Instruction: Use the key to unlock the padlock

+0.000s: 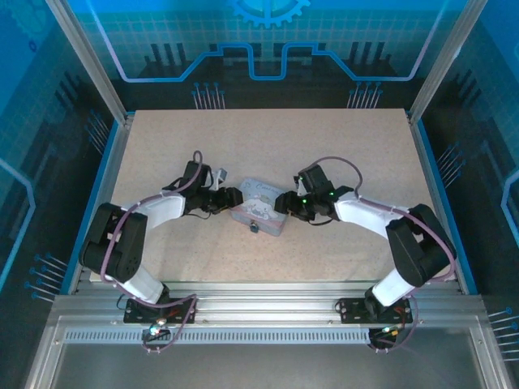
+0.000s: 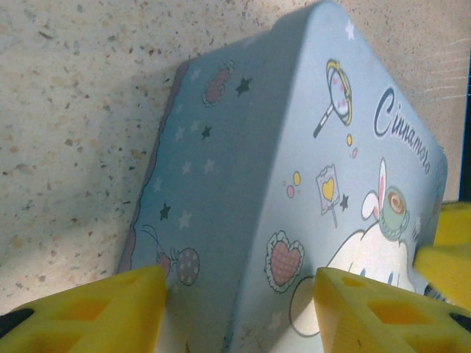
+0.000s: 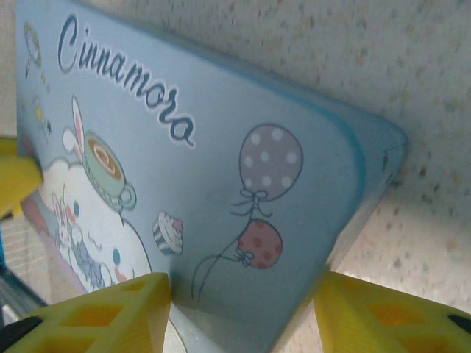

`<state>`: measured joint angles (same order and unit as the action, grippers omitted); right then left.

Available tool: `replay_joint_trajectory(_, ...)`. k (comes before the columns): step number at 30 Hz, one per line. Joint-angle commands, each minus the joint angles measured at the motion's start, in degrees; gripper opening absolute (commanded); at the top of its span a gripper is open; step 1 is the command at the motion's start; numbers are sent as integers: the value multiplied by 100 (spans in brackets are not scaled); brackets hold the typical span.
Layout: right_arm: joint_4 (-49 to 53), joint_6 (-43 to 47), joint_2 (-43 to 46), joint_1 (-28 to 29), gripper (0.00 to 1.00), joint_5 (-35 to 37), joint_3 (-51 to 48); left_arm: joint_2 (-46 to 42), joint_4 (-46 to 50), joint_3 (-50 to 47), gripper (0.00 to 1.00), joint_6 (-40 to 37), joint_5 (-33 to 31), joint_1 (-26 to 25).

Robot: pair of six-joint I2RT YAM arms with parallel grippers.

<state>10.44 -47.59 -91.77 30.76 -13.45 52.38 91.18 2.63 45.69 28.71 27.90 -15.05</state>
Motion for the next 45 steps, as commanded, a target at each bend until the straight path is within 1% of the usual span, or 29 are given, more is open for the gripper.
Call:
replay_joint_trajectory(1, 37, 287, -386, 46, 53, -87, 552, -157, -321, -237, 56, 324, 305, -94)
replay_joint_trajectory(8, 442, 677, -971, -66, 53, -69, 1310, -90, -647, -253, 55, 604, 252, -279)
replay_joint_trajectory(15, 755, 958, -1402, -329, 55, -101, 1964, 254, -716, 182, 55, 758, 48, -476)
replay_joint_trajectory(21, 946, 1040, -1610, -452, 55, -70, 2297, 511, -660, 559, 56, 823, -230, -534)
replay_joint_trajectory(30, 987, 937, -1604, -514, 55, 36, 2298, 819, -354, 1018, 58, 663, -534, -534)
replay_joint_trajectory(36, 1063, 928, -1547, -541, 58, 97, 2285, 688, -257, 989, 62, 621, -708, -525)
replay_joint_trajectory(45, 1205, 967, -1217, -572, 65, 229, 2137, 233, 252, 988, 74, 371, -1105, -508)
